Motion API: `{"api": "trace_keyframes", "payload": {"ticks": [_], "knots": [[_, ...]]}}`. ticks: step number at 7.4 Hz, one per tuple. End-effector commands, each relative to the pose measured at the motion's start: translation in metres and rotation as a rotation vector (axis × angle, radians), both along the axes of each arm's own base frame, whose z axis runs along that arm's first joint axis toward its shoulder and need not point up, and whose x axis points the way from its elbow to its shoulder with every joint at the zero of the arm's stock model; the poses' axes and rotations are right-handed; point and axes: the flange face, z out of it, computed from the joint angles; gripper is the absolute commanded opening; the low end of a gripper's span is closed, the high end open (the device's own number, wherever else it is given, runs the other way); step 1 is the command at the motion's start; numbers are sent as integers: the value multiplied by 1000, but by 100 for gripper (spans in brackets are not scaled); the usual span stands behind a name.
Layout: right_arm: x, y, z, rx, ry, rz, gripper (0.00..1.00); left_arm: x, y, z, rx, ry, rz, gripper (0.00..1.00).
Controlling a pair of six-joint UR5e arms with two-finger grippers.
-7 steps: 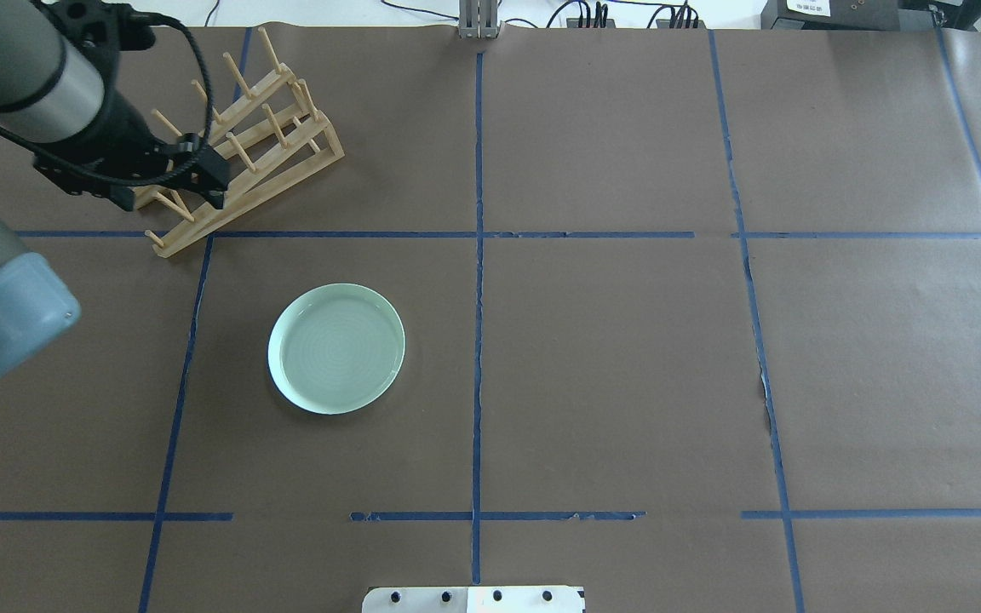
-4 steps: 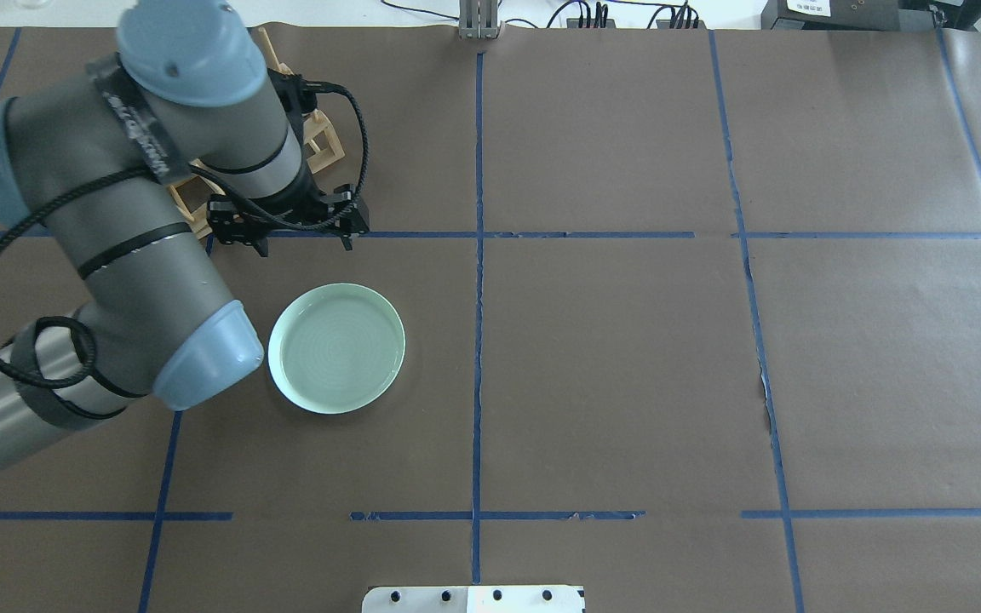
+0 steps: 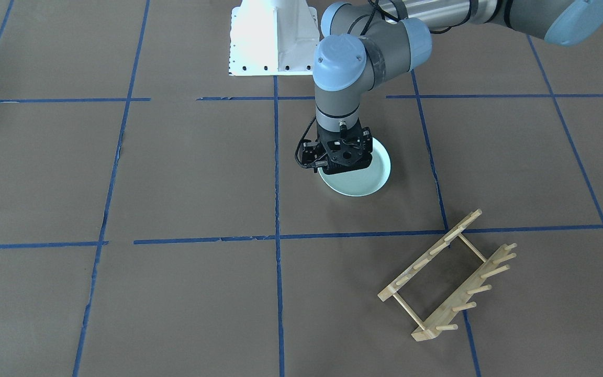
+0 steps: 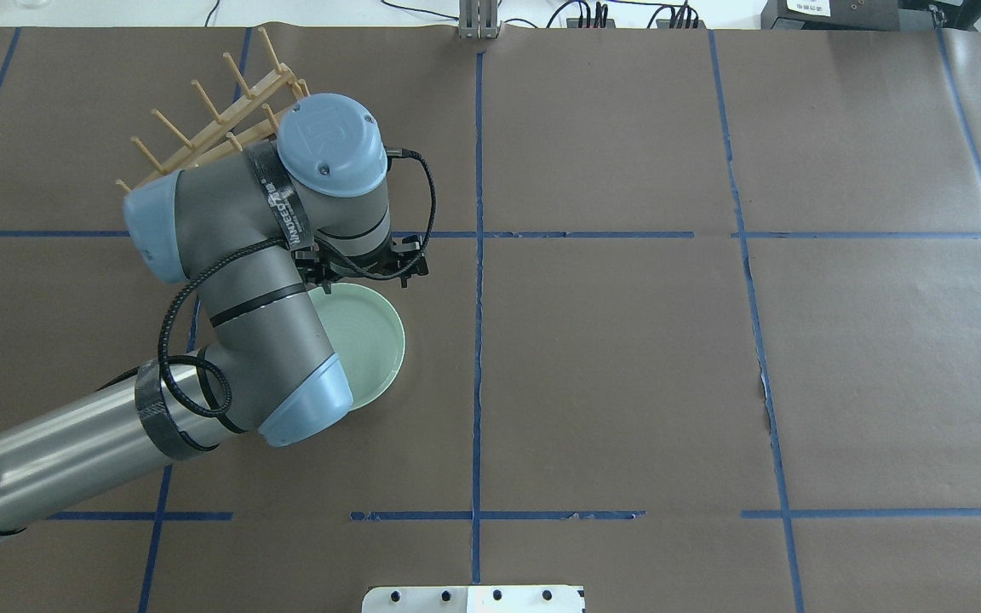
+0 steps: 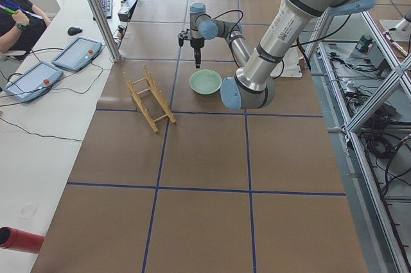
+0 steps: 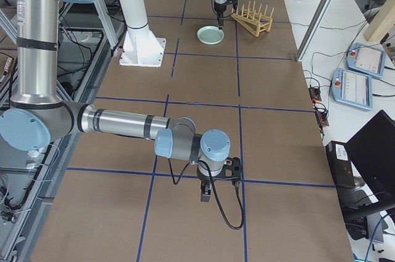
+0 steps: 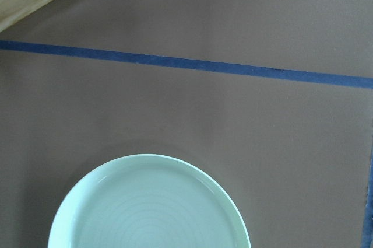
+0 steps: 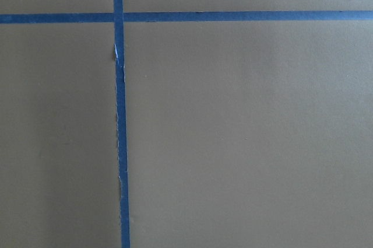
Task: Place plate on rack
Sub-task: 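Lower the left gripper and grasp the plate's rim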
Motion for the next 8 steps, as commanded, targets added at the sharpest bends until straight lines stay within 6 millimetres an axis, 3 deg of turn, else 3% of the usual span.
{"api": "trace_keyframes", "payload": {"ticks": [1, 2, 6, 8], "knots": [[0, 0, 0, 1, 0, -1, 100, 33, 4, 19, -9, 27, -3, 100], [0, 0, 1, -3, 0, 0, 100, 44, 18, 25, -12, 22, 21, 100], [0, 0, 1, -3, 0, 0, 100, 51, 31, 43, -17, 36, 30, 95], [0, 0, 0, 0, 0, 0, 100, 52, 35, 40, -19, 38, 35, 85]]}}
